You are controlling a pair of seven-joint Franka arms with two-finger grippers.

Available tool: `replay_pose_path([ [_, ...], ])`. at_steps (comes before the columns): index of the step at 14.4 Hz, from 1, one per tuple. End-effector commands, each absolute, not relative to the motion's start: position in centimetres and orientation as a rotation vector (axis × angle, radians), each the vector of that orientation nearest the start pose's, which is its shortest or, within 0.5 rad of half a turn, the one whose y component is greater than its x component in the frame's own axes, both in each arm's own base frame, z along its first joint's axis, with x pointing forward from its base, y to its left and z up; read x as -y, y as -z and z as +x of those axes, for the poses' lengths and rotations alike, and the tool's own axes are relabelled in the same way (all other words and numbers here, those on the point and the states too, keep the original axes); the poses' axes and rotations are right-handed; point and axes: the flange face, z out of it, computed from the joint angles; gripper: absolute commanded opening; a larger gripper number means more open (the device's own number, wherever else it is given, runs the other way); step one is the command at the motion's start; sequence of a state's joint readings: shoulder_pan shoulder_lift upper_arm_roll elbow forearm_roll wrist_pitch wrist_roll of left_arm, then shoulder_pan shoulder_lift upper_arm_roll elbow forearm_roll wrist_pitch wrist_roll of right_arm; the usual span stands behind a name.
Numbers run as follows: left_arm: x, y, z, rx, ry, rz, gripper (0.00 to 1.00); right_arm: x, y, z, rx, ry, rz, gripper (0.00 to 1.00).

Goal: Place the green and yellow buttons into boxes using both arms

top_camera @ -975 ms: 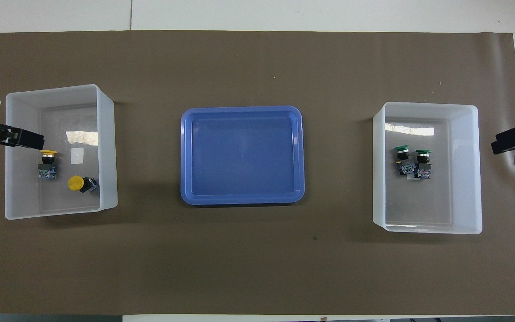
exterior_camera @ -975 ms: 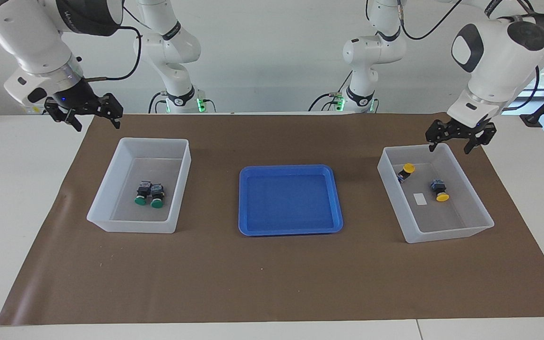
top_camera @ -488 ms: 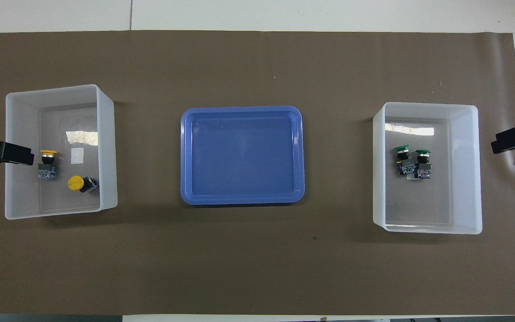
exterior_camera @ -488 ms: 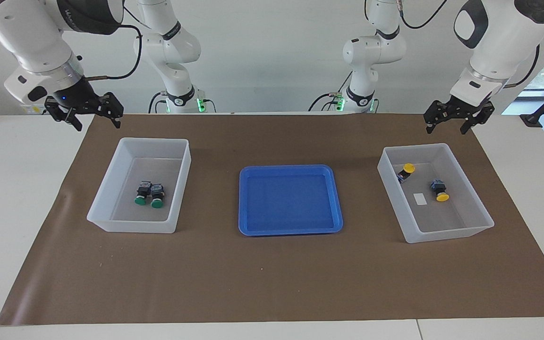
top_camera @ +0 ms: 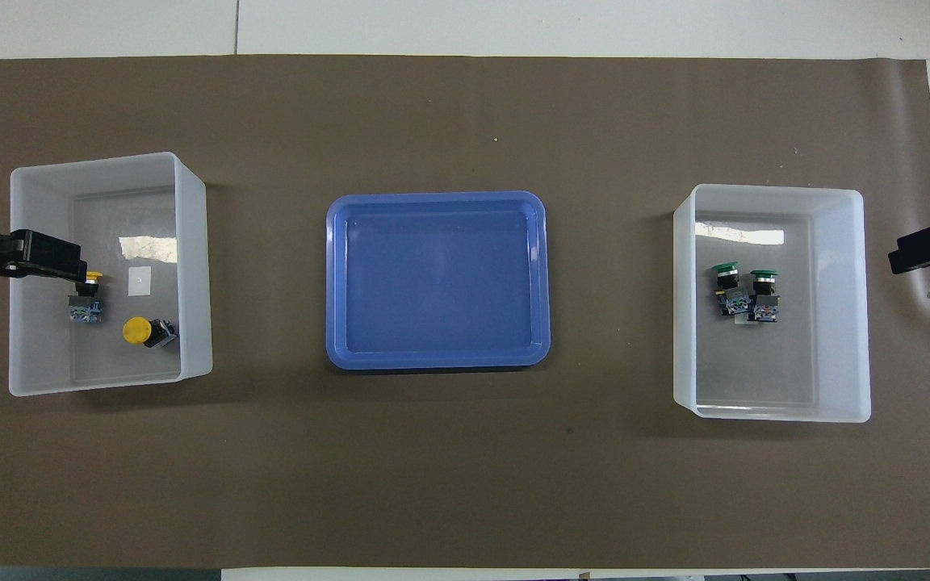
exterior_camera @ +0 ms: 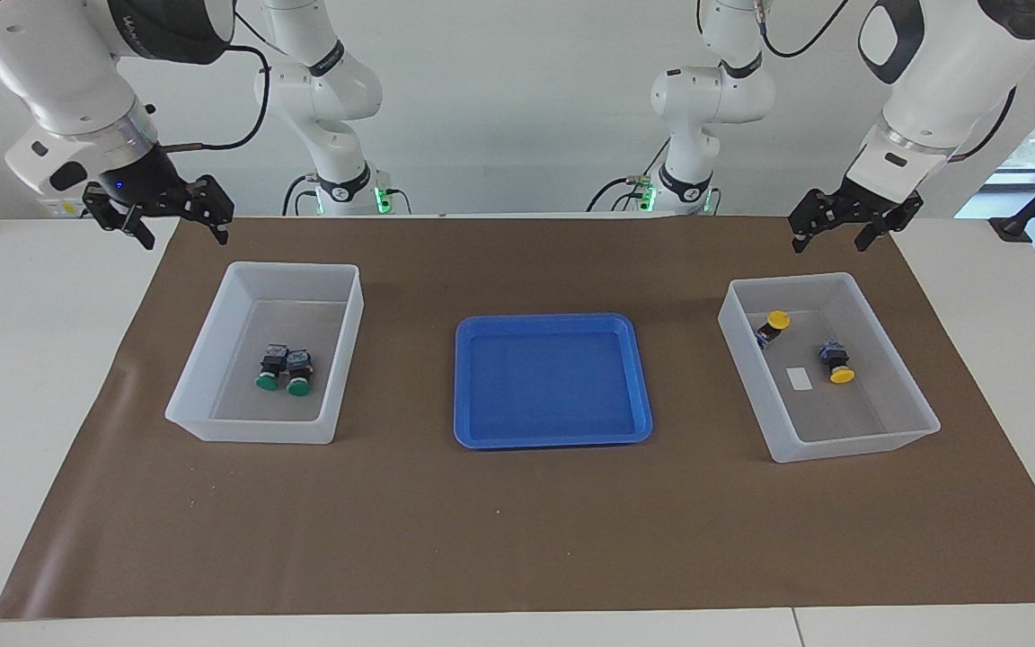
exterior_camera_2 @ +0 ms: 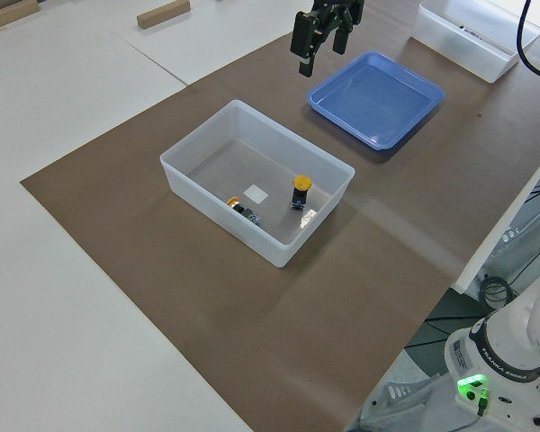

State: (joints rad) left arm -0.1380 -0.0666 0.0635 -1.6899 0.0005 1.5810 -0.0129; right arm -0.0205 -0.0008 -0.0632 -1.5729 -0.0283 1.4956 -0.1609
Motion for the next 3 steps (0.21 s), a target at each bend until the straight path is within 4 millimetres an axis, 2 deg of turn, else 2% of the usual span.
replay_pose_path([
  [1, 4.33, -60.79, 53.26, -0.094, -0.096, -3.155, 1.0, 4.87, -62.0, 54.29, 0.091, -0.093, -3.155, 1.0],
  [3, 4.32, -60.95, 53.18, -0.095, -0.091, -3.155, 1.0, 4.78, -62.06, 54.28, 0.098, -0.093, -3.154, 1.0],
])
